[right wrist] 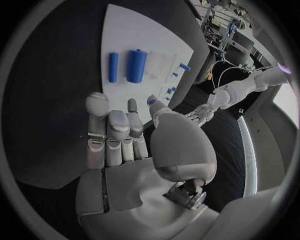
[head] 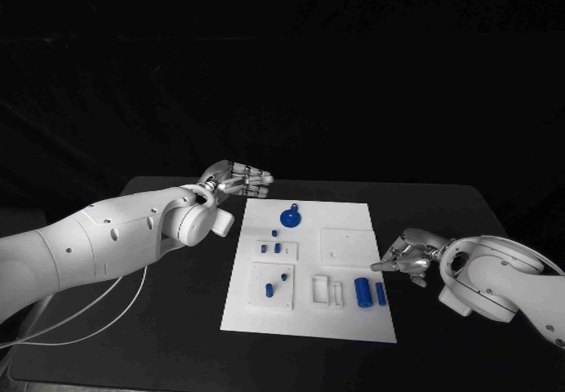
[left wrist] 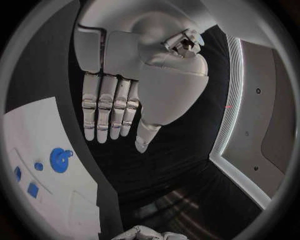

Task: Assemble the parts on the task board

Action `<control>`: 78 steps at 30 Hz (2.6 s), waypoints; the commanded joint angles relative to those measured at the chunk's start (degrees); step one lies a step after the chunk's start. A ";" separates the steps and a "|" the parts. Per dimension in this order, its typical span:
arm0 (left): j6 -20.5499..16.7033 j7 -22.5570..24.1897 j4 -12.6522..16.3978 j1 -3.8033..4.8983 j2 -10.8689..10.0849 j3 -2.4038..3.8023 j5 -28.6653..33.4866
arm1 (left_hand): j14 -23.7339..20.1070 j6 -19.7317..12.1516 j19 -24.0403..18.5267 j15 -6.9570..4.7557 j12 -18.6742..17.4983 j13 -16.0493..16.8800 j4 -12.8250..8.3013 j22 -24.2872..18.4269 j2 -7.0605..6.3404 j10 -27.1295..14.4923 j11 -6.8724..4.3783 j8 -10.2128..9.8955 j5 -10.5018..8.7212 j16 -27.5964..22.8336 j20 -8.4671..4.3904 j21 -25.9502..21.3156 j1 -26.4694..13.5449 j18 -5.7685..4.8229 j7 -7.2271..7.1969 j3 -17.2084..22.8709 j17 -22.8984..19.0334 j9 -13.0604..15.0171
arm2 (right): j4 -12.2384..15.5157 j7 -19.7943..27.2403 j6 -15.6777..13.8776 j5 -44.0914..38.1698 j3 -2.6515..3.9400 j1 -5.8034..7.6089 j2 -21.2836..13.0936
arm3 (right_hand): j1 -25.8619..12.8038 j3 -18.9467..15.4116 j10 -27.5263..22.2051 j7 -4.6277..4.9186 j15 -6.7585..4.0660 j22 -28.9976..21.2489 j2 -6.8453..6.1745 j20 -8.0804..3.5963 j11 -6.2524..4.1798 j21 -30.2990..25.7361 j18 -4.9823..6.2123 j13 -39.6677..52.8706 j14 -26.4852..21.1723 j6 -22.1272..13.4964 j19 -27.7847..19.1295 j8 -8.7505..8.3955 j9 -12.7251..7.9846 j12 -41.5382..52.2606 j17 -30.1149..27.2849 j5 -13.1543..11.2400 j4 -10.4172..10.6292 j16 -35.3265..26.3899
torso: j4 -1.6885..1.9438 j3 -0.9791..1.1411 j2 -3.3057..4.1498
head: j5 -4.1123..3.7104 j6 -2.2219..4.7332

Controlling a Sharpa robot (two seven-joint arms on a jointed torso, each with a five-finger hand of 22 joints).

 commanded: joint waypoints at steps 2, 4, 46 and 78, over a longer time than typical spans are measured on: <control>1.49 1.94 0.72 -0.07 -0.39 0.06 0.96 | -0.28 -0.41 -0.21 0.08 -0.08 0.06 0.50 -0.09 -0.23 -0.61 0.02 0.02 -0.28 -0.14 0.23 0.21 -1.25 0.11 0.14 -0.70 -0.07 -0.02 | -0.48 -10.75 12.45 3.84 0.04 -0.25 -0.25 | -2.75 0.60 -0.28 0.43 0.26 -0.10 0.36 0.59 0.36 -0.79 -0.01 -0.13 0.23 -1.61 2.25 -0.02 -0.19 -1.35 0.07 -1.26 1.26 -0.22 | -0.07 -0.10 -0.16 | -0.44 -0.18; 1.92 2.23 0.97 -0.12 -0.65 0.06 1.03 | -0.39 -0.46 -0.27 0.10 -0.09 0.05 0.96 -0.11 -0.58 -0.74 0.07 -0.02 -0.35 -0.15 0.23 0.16 -2.03 0.06 0.18 -1.17 -0.14 -0.01 | -0.58 -11.63 13.51 3.88 0.04 -0.32 -0.16 | -4.02 0.76 -0.12 0.37 0.28 0.18 0.77 0.62 0.33 -0.88 -0.01 0.16 0.30 -1.39 2.33 -0.01 -0.08 -1.45 0.30 -1.69 0.81 -0.22 | -0.18 -0.15 -0.11 | -0.55 0.04; 2.75 1.97 0.54 -0.21 -0.88 0.05 1.17 | -0.86 -1.44 -0.68 0.41 -0.05 0.11 6.40 -0.12 -3.42 -2.08 0.54 0.20 -0.14 -0.13 0.64 0.17 -5.04 0.36 0.55 -2.40 0.08 0.00 | 0.29 -15.02 11.13 0.55 -0.03 -0.62 4.07 | -3.95 2.62 0.83 0.74 0.44 2.37 -2.75 0.72 0.50 -1.05 -0.15 1.67 0.54 -2.33 2.75 -0.02 -1.95 -1.25 1.36 -2.02 4.52 0.01 | 0.11 -0.43 -0.05 | -0.68 -1.02; 3.59 1.10 0.28 -0.20 -0.30 0.04 1.17 | -1.37 -1.60 -0.94 0.57 -0.06 0.11 6.91 -0.14 -3.11 -2.52 0.68 0.20 -0.09 -0.16 0.81 0.14 -5.23 0.43 0.61 -2.58 0.08 -0.01 | -4.06 -15.78 8.77 -5.62 -3.85 -0.67 10.42 | -5.03 3.63 0.72 0.85 0.58 2.79 -1.84 0.93 0.59 -1.73 0.00 1.37 0.51 -2.63 2.78 -0.01 -2.53 -1.43 1.03 -0.61 2.09 -0.13 | 0.15 -0.51 0.05 | -0.40 -1.15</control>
